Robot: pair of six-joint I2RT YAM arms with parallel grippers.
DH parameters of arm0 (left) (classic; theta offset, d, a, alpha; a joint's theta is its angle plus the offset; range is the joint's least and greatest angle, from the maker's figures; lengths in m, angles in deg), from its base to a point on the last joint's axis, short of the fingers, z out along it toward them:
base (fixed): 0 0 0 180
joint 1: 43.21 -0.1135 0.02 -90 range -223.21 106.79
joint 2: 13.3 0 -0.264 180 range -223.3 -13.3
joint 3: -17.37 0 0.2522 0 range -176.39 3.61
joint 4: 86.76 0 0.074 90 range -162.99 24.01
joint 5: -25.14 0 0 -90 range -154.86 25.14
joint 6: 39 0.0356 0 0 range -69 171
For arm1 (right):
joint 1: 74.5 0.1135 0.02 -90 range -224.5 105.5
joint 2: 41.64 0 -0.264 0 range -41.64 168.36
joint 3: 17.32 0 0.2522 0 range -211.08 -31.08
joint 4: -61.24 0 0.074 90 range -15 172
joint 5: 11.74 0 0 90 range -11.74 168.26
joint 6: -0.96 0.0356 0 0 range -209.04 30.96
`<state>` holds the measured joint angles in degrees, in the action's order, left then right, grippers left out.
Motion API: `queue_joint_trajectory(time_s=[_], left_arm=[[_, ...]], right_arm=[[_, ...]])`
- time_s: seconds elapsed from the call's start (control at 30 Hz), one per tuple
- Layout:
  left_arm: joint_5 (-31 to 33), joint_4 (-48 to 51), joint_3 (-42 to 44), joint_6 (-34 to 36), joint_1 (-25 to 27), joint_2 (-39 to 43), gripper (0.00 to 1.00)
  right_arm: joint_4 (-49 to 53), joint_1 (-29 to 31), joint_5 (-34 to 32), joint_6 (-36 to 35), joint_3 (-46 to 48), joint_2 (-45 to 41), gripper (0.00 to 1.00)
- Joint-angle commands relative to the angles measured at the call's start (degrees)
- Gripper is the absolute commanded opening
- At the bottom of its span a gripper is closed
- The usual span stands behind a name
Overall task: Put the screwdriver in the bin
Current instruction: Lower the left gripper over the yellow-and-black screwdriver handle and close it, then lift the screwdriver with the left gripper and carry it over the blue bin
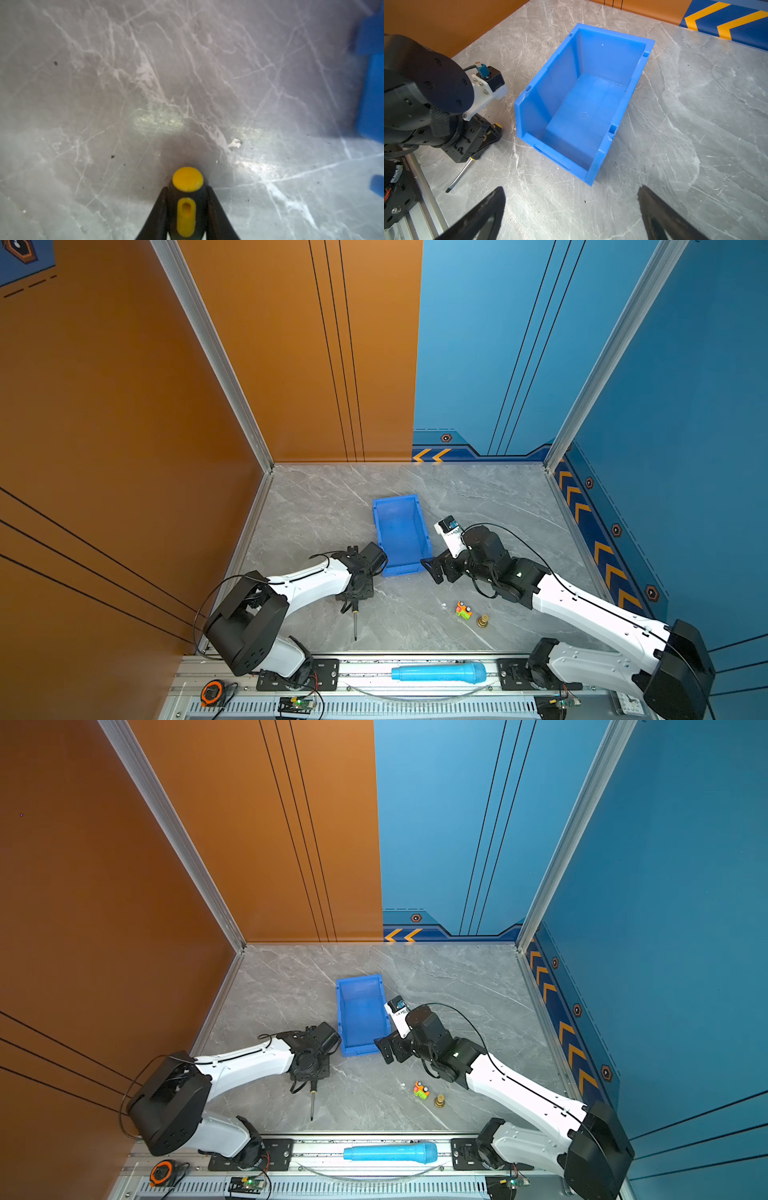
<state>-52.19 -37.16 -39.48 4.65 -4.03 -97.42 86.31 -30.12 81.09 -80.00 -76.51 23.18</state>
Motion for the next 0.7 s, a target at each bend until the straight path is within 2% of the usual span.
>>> queue_joint_trajectory(time_s=[0.0,0.33,0.67], left_arm=[[2.08,2.24,-3.20,1.39,0.07,1.71,0.00],[3.24,6.94,-12.96,7.15,-3.95,4.31,0.00],[1.56,9.35,-27.83,10.21,-6.35,2.31,0.00]], right_arm=[[-0.52,-0.91,0.18,0.77,-1.35,-0.26,1.00],[-0.38,-3.54,1.57,0.89,-3.70,1.79,1.00],[-0.63,-5.84,0.59,1.20,-6.23,2.92,1.00]])
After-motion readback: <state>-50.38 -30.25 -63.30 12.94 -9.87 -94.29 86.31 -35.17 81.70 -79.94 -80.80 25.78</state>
